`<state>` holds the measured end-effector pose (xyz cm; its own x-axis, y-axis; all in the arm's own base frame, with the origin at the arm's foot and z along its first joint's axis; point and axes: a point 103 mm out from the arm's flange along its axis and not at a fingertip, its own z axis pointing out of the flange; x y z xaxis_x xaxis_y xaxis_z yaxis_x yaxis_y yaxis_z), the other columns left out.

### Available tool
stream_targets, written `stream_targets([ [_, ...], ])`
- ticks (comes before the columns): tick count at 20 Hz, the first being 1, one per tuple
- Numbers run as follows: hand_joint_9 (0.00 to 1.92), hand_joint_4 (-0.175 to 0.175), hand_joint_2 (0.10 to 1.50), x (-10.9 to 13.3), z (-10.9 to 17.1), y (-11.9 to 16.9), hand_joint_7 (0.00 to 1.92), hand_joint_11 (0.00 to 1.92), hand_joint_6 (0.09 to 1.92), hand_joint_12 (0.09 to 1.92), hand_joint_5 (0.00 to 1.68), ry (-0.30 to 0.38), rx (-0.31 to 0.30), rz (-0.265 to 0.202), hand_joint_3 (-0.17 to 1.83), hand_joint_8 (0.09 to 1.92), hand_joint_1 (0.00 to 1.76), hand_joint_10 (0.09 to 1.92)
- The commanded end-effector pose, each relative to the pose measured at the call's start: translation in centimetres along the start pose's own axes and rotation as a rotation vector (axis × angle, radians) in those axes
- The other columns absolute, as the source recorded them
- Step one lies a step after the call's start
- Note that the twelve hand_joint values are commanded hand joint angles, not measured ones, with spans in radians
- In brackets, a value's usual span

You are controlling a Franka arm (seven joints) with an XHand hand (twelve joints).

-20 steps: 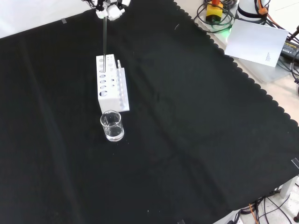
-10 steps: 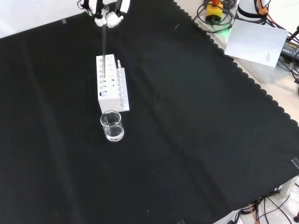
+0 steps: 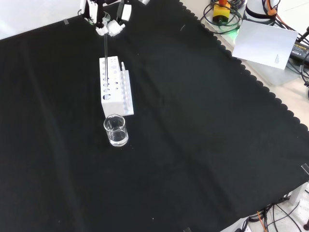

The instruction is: Put the glass rod back on the white test tube rack.

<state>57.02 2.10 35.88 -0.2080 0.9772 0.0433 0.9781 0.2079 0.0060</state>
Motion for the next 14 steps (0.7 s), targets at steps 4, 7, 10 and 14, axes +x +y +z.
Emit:
stream_targets([
  [4, 1.64, -0.175, 0.6, -1.1, 0.6, 0.6, 1.37, 1.06, 0.47, 0.89, 1.26, 0.009, 0.027, 0.015, 0.74, 0.79, 1.33, 0.79],
  [7, 1.64, -0.175, 0.6, -0.1, 2.5, 2.1, 1.37, 1.06, 0.47, 0.89, 1.26, -0.017, 0.046, 0.023, 0.74, 0.79, 1.33, 0.79],
  [10, 1.64, -0.175, 0.6, -0.3, 3.0, 1.7, 1.37, 1.06, 0.47, 0.89, 1.26, 0.009, 0.029, 0.019, 0.74, 0.79, 1.33, 0.79],
  [14, 1.64, -0.175, 0.6, -0.8, 2.6, 1.1, 1.37, 1.06, 0.47, 0.89, 1.26, 0.036, 0.019, -0.007, 0.74, 0.78, 1.33, 0.79],
])
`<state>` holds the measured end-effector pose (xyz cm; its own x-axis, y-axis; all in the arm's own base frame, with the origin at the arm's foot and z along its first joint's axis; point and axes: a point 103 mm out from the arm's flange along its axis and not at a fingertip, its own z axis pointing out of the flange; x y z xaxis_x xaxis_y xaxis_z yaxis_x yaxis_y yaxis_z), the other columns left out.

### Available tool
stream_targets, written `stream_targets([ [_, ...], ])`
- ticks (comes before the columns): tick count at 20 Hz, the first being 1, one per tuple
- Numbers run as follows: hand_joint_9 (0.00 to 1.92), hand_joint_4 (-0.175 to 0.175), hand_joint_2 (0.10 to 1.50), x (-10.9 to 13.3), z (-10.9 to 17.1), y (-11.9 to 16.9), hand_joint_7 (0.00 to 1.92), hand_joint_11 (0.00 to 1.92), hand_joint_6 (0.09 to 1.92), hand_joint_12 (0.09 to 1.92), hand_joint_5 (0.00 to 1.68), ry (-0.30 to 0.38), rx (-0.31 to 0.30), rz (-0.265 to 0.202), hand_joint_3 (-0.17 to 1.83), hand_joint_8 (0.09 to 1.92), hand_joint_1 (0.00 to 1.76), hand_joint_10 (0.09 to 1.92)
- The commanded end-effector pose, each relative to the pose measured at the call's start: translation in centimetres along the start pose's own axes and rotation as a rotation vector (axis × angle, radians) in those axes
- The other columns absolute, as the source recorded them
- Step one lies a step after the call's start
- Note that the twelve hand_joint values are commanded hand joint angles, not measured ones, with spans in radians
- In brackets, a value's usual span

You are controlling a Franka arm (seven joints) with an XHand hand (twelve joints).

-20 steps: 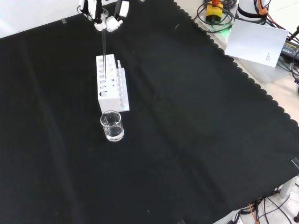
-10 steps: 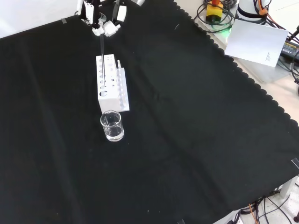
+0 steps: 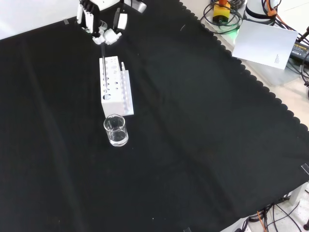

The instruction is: Put the glass rod back on the white test tube rack.

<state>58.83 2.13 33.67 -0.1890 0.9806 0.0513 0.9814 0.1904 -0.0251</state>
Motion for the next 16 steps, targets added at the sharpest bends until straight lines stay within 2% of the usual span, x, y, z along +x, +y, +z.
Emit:
stream_targets([
  [1, 1.64, -0.175, 0.6, -0.8, 0.4, -1.1, 1.37, 1.06, 0.47, 0.89, 1.26, 0.031, -0.008, -0.027, 0.74, 0.78, 1.33, 0.79],
  [7, 1.64, -0.175, 0.6, -2.4, -0.7, -2.4, 1.37, 1.06, 0.47, 0.89, 1.26, 0.024, -0.01, 0.002, 0.74, 0.78, 1.33, 0.79],
  [8, 1.64, -0.175, 0.6, -2.6, -0.9, -2.5, 1.37, 1.06, 0.46, 0.89, 1.26, 0.038, -0.016, 0.018, 0.74, 0.78, 1.33, 0.79],
  [10, 1.64, -0.175, 0.6, -2.8, -1.3, -2.7, 1.37, 1.06, 0.46, 0.89, 1.26, 0.05, -0.011, 0.02, 0.74, 0.78, 1.33, 0.79],
  [16, 1.64, -0.175, 0.61, -1.9, -0.4, -2.5, 1.37, 1.06, 0.46, 0.89, 1.26, 0.017, 0.009, 0.018, 0.74, 0.79, 1.33, 0.79],
])
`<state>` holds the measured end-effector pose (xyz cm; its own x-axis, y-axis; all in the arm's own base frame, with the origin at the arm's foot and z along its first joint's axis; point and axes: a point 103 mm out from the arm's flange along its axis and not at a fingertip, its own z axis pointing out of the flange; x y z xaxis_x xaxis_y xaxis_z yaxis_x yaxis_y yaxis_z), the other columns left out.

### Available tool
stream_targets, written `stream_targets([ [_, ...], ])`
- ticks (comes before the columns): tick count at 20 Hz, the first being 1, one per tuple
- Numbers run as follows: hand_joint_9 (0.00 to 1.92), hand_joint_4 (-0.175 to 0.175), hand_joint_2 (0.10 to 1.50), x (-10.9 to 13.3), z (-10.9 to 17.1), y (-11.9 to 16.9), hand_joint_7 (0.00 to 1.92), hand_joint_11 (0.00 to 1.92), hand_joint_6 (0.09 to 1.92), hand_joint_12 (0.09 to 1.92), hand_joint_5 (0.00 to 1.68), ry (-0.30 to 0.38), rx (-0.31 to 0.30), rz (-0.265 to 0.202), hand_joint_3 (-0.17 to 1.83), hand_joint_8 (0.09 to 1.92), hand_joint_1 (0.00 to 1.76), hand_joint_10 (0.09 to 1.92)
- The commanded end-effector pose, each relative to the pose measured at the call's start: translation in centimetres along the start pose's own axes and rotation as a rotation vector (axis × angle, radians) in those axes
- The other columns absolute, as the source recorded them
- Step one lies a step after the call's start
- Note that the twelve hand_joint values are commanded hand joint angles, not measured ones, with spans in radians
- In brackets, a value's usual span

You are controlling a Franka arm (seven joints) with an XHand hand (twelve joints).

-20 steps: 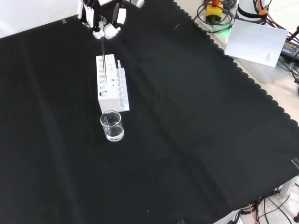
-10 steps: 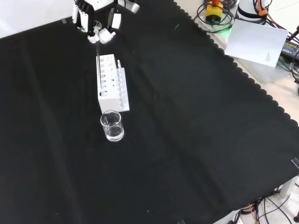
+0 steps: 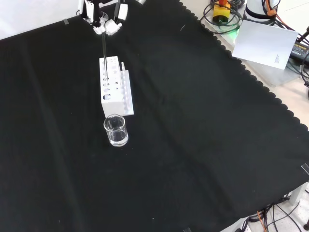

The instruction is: Put the glass rod back on the white test tube rack.

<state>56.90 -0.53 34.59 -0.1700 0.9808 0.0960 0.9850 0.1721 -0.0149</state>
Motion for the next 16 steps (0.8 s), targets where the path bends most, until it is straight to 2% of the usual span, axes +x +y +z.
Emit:
stream_targets([
  [1, 1.64, -0.175, 0.61, 0.5, 0.7, 0.0, 1.37, 1.06, 0.46, 0.89, 1.26, -0.032, 0.021, -0.002, 0.74, 0.79, 1.33, 0.79],
  [3, 1.64, -0.175, 0.61, 0.9, 0.7, 0.3, 1.37, 1.06, 0.46, 0.89, 1.26, -0.035, 0.02, -0.013, 0.74, 0.79, 1.33, 0.79],
  [10, 1.64, -0.175, 0.61, 0.6, 1.2, 0.8, 1.37, 1.06, 0.46, 0.89, 1.26, -0.021, 0.016, -0.007, 0.74, 0.79, 1.33, 0.79],
  [12, 1.64, -0.175, 0.61, 2.6, 0.3, 1.1, 1.37, 1.06, 0.46, 0.89, 1.26, -0.043, 0.033, -0.002, 0.74, 0.79, 1.33, 0.79],
  [15, 1.64, -0.175, 0.61, 2.9, 0.7, 1.2, 1.37, 1.06, 0.46, 0.89, 1.26, -0.043, 0.051, 0.001, 0.74, 0.79, 1.33, 0.79],
  [16, 1.64, -0.175, 0.61, 2.4, 1.2, 1.3, 1.37, 1.06, 0.46, 0.89, 1.26, -0.03, 0.058, -0.003, 0.74, 0.79, 1.33, 0.79],
])
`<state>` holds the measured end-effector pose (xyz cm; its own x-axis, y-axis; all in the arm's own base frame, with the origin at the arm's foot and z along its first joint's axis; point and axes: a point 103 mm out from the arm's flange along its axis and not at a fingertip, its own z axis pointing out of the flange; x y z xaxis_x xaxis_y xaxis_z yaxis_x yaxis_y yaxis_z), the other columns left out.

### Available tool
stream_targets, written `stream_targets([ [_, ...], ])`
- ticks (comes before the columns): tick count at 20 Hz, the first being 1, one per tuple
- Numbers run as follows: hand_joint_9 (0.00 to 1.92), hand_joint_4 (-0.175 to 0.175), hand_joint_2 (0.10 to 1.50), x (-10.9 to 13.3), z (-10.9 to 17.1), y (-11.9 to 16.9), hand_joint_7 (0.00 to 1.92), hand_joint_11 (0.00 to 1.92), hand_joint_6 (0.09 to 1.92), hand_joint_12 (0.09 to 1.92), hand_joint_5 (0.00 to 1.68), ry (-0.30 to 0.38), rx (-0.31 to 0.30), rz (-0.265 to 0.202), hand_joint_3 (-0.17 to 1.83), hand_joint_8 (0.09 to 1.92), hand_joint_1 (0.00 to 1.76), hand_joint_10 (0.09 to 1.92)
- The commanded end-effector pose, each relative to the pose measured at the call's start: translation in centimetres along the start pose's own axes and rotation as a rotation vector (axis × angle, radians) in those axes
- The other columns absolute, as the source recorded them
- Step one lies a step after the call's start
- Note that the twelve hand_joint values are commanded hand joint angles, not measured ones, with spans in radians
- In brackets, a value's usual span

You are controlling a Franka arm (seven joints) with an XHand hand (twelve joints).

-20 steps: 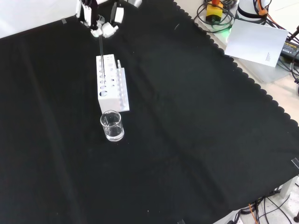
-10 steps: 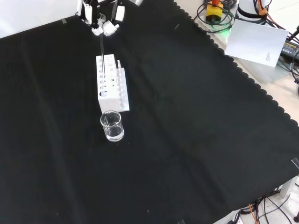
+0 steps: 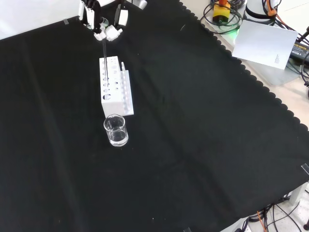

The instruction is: Put the glass rod back on the white test tube rack.

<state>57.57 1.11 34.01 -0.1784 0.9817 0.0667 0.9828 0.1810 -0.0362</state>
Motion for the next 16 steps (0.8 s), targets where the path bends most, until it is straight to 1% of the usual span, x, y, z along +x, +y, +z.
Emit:
stream_targets([
  [1, 1.64, -0.175, 0.61, 0.2, 1.1, 0.5, 1.37, 1.06, 0.46, 0.89, 1.26, 0.011, 0.039, 0.001, 0.74, 0.79, 1.33, 0.79],
  [4, 1.64, -0.175, 0.61, -1.3, 3.2, 0.6, 1.37, 1.06, 0.46, 0.89, 1.26, 0.022, 0.051, 0.002, 0.74, 0.79, 1.33, 0.79],
  [9, 1.64, -0.175, 0.61, -1.8, 4.6, 0.2, 1.37, 1.06, 0.46, 0.89, 1.26, 0.027, 0.056, 0.002, 0.74, 0.79, 1.33, 0.79],
  [13, 1.64, -0.175, 0.61, -2.3, 5.8, 0.1, 1.37, 1.06, 0.46, 0.89, 1.26, 0.042, 0.088, 0.013, 0.74, 0.79, 1.33, 0.79],
  [16, 1.64, -0.175, 0.61, -2.4, 6.7, 0.4, 1.37, 1.06, 0.46, 0.89, 1.26, 0.038, 0.107, 0.012, 0.74, 0.79, 1.33, 0.79],
])
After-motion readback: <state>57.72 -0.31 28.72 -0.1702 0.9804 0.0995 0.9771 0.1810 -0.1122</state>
